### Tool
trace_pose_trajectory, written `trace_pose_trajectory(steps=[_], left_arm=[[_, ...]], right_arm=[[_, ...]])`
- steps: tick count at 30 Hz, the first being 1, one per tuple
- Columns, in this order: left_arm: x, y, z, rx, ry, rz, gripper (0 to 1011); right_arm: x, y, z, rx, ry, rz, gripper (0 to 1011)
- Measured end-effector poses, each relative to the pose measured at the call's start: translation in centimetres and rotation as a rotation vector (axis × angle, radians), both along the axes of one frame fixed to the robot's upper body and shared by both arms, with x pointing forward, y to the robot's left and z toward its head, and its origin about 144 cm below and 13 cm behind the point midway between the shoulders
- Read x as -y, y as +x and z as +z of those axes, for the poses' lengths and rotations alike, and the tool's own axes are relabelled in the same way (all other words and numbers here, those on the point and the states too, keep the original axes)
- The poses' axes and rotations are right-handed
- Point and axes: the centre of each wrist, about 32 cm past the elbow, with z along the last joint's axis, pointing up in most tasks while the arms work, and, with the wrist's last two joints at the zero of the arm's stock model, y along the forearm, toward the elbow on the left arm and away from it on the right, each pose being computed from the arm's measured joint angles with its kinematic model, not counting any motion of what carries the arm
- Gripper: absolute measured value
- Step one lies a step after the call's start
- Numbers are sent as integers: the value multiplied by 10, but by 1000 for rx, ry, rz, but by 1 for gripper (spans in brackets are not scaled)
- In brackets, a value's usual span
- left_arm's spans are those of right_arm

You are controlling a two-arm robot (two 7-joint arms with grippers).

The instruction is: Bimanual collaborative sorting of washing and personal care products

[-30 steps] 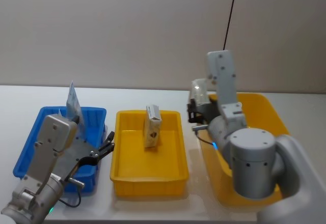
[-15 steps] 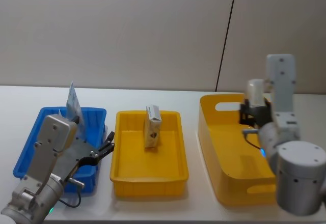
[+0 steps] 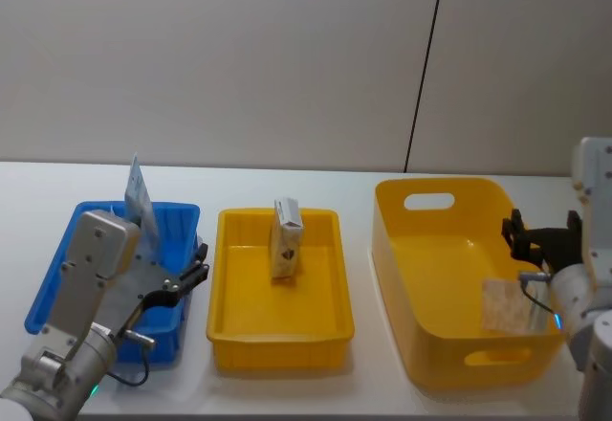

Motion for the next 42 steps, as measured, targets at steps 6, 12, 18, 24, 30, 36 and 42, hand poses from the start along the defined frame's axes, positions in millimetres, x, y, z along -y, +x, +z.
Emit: trace_pose_trajectory(steps=[6,12,18,24,30,36,42], left_arm=[[2,3,3,-17,-13,52,1001],[4,6,6,-45,-25,123,1001],[5,12,7,-81,-38,192,1001],[5,17,7,-117,-57,243,1001],[6,22,4,-156,-80,275,1001],[7,28,0,-182,-97,290,1001],[9,35,-5,-207,-108,305,1001]], right_arm=[[12,-6,-8,26,2,9,885],[20,-11,-13,47,-1,22,1004],[25,-15,-16,63,-4,34,1004],[28,-17,-18,80,-7,49,1004],[29,-18,-21,104,-14,70,1004],[29,-19,-22,121,-22,87,1004],[29,-19,-23,133,-29,98,1004]])
